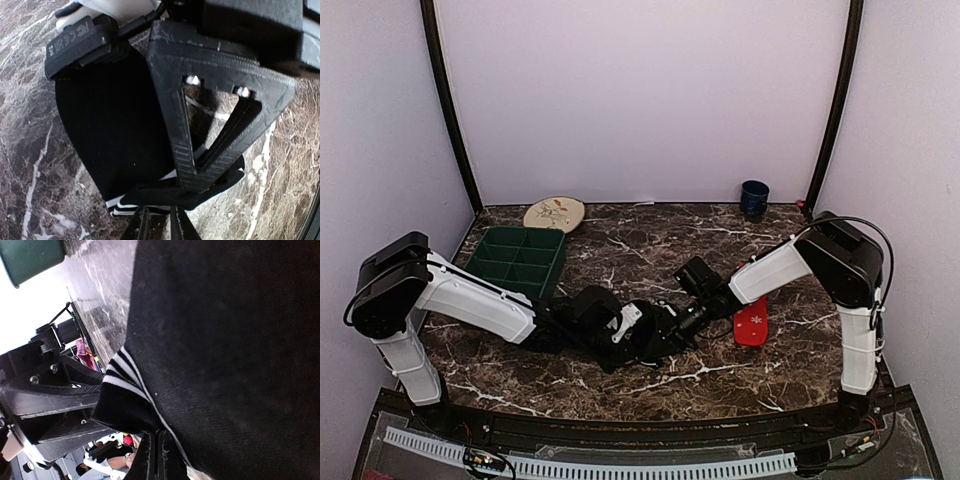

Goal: Roll the socks
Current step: Roll the sock at the center of the board.

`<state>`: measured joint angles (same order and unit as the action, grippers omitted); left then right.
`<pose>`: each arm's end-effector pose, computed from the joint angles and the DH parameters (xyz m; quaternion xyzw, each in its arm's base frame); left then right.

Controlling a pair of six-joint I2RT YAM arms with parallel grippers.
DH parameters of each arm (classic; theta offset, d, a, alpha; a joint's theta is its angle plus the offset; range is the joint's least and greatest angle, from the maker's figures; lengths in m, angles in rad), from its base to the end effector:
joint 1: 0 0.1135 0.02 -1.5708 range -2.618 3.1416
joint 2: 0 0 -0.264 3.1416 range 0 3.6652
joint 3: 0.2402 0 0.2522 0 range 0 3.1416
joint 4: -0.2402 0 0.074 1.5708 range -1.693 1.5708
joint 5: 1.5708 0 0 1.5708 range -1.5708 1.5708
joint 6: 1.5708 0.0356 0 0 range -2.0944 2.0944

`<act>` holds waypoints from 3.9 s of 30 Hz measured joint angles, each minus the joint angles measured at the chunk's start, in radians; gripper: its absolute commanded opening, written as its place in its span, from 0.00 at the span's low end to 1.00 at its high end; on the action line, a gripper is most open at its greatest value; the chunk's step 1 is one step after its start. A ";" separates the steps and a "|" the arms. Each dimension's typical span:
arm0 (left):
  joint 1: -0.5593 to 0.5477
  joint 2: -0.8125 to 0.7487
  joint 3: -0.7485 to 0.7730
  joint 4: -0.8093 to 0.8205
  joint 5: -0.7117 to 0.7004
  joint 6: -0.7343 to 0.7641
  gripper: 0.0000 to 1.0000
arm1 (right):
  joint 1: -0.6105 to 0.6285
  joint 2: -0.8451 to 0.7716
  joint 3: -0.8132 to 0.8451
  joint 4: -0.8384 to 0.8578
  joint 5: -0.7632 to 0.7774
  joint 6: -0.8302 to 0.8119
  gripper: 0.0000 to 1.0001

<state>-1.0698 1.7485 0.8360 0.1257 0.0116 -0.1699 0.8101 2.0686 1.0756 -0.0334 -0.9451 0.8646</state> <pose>0.1636 -0.2996 0.1387 0.4039 0.8312 -0.2263 0.3078 0.2406 0.2946 0.0919 0.0989 -0.8606 -0.4713 0.1654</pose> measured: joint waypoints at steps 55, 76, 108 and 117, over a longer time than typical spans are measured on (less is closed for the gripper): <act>0.000 0.045 0.124 -0.049 0.012 -0.018 0.14 | 0.017 0.027 0.097 -0.155 0.029 -0.105 0.00; -0.011 -0.001 -0.002 -0.014 -0.085 -0.107 0.13 | 0.017 0.027 0.096 -0.155 0.031 -0.127 0.00; 0.012 0.045 0.055 -0.034 -0.045 -0.163 0.10 | 0.000 -0.045 0.074 -0.226 0.139 -0.248 0.27; 0.034 0.062 0.087 -0.063 0.006 -0.154 0.10 | -0.001 -0.124 0.003 -0.202 0.237 -0.230 0.28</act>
<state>-1.0359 1.8103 0.9226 0.0631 0.0177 -0.3241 0.8093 1.9450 1.0790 -0.2352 -0.7086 0.6342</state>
